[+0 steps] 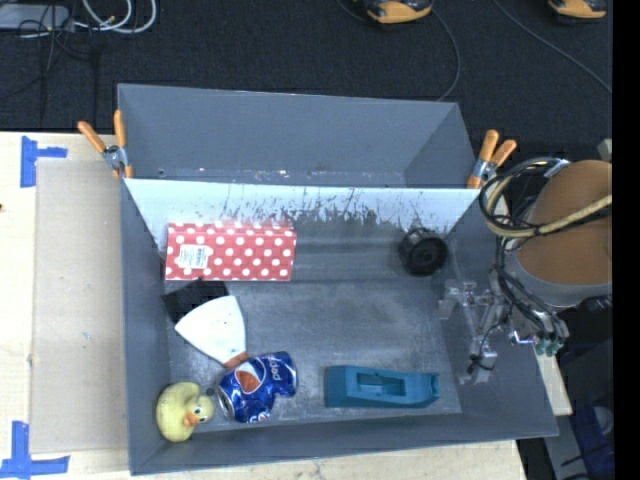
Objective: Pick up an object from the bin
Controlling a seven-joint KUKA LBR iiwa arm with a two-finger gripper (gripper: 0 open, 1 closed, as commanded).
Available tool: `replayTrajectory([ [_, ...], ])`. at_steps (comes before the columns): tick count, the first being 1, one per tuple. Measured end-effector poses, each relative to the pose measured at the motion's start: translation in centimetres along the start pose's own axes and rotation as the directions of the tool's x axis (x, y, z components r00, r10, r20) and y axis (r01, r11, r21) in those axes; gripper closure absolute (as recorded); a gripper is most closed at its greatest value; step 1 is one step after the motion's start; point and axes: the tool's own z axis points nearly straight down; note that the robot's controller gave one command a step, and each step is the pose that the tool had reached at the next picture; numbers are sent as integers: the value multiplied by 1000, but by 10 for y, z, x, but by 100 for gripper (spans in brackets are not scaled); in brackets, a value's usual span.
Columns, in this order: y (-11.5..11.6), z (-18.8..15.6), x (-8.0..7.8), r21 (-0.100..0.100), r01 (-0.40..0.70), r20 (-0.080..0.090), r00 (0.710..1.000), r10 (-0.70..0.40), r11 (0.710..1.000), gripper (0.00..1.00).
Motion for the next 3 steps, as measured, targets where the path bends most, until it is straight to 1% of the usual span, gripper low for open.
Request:
replayTrajectory([
  [1,0,-4,-2,2,4,8,1000,-4,1000,0],
  [2,56,64,2,0,-17,5,1000,17,1000,0],
  [3,73,89,6,2,11,-9,1000,-11,1000,0],
])
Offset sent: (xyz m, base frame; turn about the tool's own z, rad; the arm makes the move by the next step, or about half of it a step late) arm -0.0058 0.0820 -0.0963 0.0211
